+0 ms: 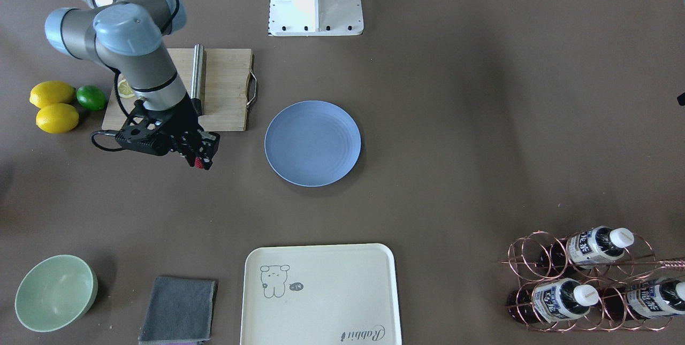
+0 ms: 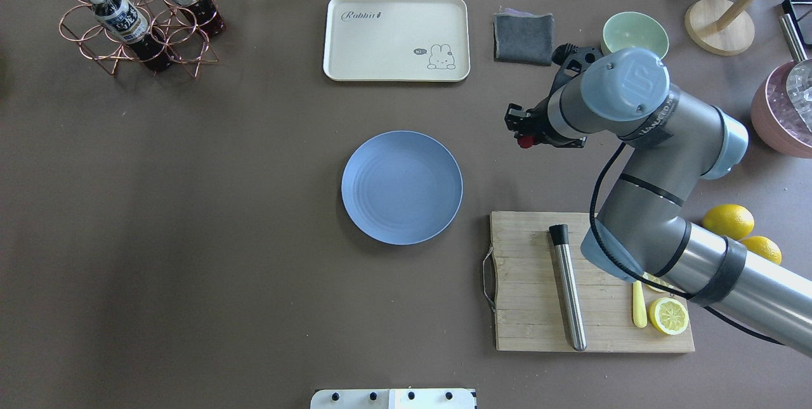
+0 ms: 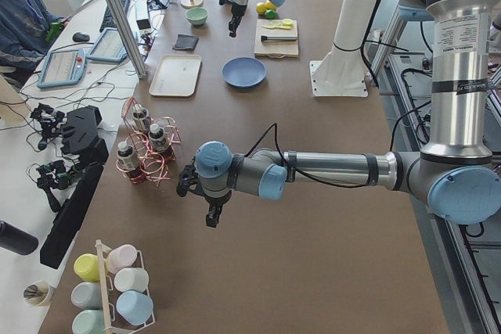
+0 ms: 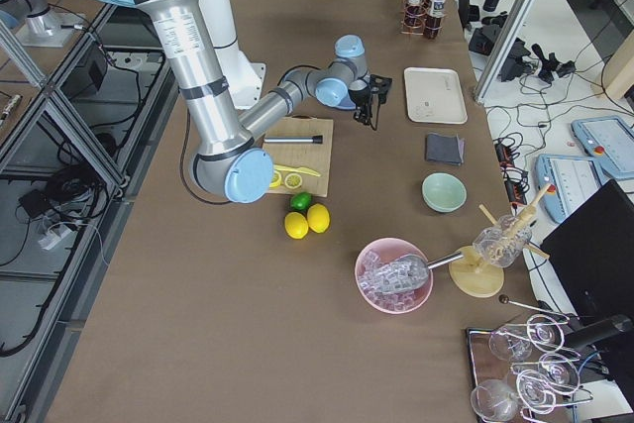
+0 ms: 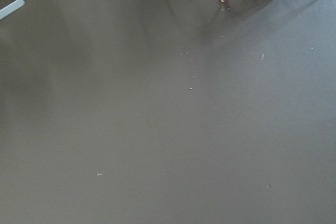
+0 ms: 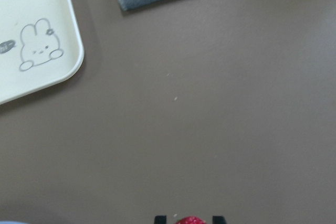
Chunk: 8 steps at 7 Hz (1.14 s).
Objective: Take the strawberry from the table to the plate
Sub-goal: 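Carry the strawberry with the right gripper over the blue plate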
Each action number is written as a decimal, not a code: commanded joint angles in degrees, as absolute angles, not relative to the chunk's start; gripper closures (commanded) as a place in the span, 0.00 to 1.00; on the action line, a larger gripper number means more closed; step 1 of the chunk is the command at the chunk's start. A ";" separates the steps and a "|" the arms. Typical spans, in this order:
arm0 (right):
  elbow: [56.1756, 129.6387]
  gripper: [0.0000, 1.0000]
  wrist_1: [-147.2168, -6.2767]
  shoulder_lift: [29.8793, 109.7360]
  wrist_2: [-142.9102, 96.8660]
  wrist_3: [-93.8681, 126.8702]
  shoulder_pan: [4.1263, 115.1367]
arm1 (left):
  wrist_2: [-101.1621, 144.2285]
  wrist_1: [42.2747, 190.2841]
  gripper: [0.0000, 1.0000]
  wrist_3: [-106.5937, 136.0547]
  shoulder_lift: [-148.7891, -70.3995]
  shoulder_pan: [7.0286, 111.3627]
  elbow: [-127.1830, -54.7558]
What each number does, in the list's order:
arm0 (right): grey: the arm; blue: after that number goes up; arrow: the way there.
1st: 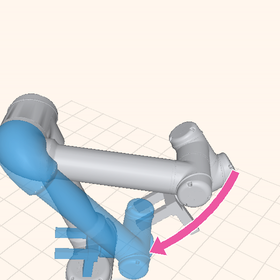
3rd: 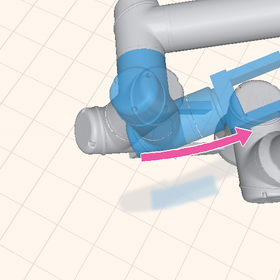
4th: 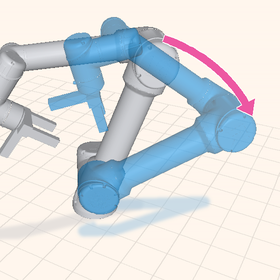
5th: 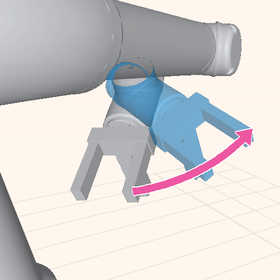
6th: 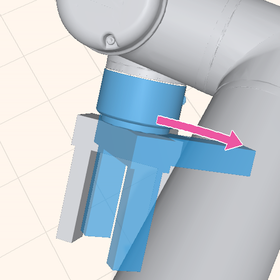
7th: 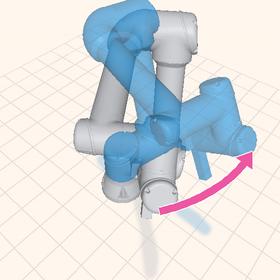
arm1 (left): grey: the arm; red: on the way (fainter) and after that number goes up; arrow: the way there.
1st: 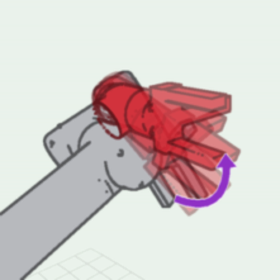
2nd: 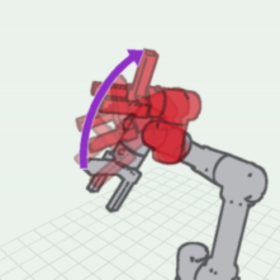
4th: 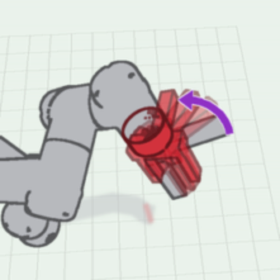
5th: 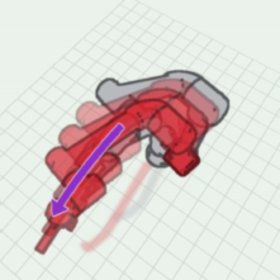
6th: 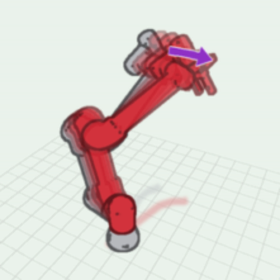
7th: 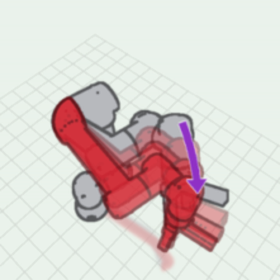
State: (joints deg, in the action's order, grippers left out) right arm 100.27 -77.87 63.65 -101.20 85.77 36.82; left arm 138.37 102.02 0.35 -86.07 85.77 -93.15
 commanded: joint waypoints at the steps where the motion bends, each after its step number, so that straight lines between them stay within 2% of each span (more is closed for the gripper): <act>1: 101.07 1.00 -82.01 58.98 -93.11 94.45 27.98 | 138.16 101.87 0.02 0.09 -85.52 85.87 -92.99; 4: 90.74 1.00 -82.00 48.02 -86.05 101.77 22.41 | 138.16 101.95 0.02 0.09 -84.65 85.87 -93.07; 8: 84.74 1.00 -76.05 46.84 -82.09 104.41 21.27 | 138.25 101.95 0.02 0.09 -84.46 85.87 -93.25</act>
State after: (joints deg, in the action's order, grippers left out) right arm 86.57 -78.87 46.96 -82.61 104.06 21.65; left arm 138.25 101.95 0.09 -84.49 85.87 -93.19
